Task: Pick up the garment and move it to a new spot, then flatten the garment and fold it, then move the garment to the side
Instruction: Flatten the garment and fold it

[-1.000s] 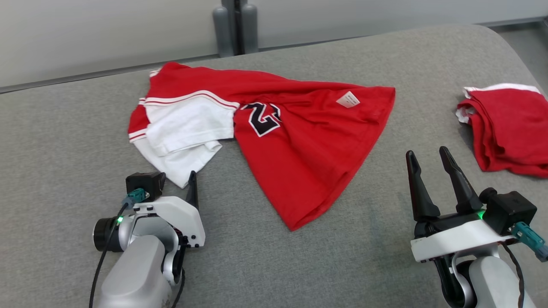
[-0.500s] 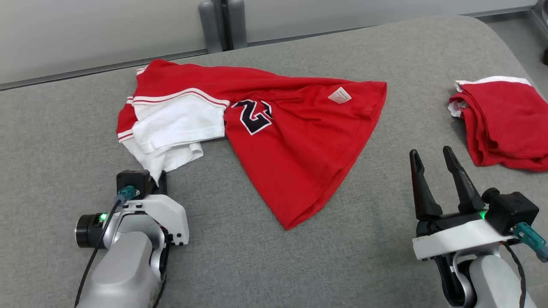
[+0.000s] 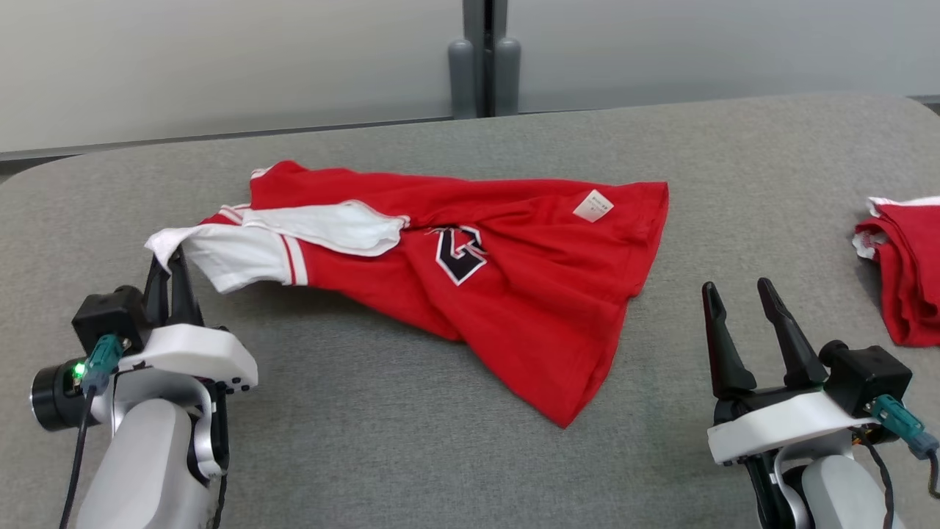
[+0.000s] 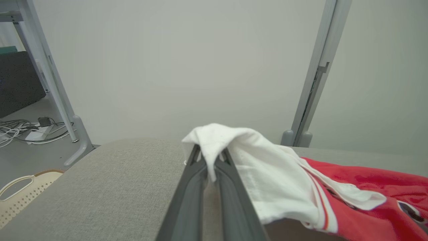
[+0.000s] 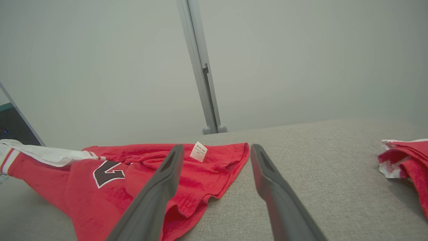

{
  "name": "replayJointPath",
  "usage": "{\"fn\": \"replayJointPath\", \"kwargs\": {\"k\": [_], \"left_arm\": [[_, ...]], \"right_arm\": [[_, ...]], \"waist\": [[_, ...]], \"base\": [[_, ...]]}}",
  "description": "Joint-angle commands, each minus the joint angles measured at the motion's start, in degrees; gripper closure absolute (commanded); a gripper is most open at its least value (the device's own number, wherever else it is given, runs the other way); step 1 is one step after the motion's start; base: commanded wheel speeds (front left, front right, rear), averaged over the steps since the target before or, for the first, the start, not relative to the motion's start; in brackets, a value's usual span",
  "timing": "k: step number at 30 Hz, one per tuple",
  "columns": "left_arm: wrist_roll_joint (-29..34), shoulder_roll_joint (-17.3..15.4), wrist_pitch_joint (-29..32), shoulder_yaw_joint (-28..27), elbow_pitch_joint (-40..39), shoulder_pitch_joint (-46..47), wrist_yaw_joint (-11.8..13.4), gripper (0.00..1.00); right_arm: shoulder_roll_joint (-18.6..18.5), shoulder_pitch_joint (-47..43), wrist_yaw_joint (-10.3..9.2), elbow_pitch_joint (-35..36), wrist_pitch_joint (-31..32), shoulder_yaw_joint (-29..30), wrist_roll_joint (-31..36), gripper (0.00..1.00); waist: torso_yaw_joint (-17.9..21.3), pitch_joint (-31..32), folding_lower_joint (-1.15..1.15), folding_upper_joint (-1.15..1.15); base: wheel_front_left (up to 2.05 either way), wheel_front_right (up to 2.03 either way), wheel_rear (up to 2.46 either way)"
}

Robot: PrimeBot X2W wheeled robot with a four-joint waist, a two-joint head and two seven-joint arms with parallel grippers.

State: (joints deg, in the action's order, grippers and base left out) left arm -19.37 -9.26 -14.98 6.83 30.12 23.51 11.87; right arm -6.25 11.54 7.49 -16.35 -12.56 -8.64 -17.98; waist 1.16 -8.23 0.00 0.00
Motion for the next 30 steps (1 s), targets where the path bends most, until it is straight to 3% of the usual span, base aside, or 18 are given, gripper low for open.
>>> {"fn": "replayJointPath", "kwargs": {"k": [1,5,9,10,11,12,21,30], "left_arm": [[0.6,0.0,-0.3,-0.6,-1.4,-1.3,0.4,1.00],[1.5,0.3,-0.3,-2.8,-5.4,-6.1,0.0,1.00],[2.0,1.0,2.1,-0.4,-0.2,-9.4,-1.8,1.00],[2.4,0.7,3.1,0.2,1.4,-9.1,-2.1,0.70],[2.9,0.6,3.6,0.9,2.9,-9.0,-2.2,0.51],[2.8,1.0,3.6,1.2,4.1,-8.6,-2.1,0.00],[2.4,4.0,-0.1,1.3,4.2,-6.1,-2.1,0.00],[2.6,6.0,-0.2,4.6,-2.0,-8.3,-4.0,0.00]], "right_arm": [[-0.1,-0.8,0.00,-0.4,0.1,0.0,0.3,0.00],[0.1,-0.6,0.00,-1.2,0.4,-0.3,0.5,0.00],[0.2,-0.4,0.00,-1.8,0.8,-0.5,0.4,0.00],[0.1,-0.3,0.00,-1.9,0.9,-0.8,0.4,0.00],[0.0,-0.1,0.00,-2.0,1.1,-1.0,0.4,0.00],[-0.1,0.0,0.00,-2.1,1.1,-1.2,0.4,0.00],[-3.7,2.0,0.00,0.1,1.6,-6.1,2.0,0.00],[-12.0,10.7,0.00,0.7,6.9,-24.0,0.8,0.00]], "waist": [[-2.2,1.3,0.00,0.00],[-4.5,2.0,0.00,0.00],[-6.3,2.2,0.00,0.00],[-6.5,2.1,0.00,0.00],[-6.8,2.1,0.00,0.00],[-7.2,2.0,0.00,0.00],[-12.4,1.0,0.00,0.00],[-21.1,-0.8,0.00,0.00]], "base": [[0.00,0.00,0.00],[0.00,0.00,0.00],[0.00,0.00,0.00],[0.00,0.00,0.00],[0.00,0.00,0.00],[0.00,0.00,0.00],[0.00,0.00,0.00],[0.00,0.00,0.00]]}}
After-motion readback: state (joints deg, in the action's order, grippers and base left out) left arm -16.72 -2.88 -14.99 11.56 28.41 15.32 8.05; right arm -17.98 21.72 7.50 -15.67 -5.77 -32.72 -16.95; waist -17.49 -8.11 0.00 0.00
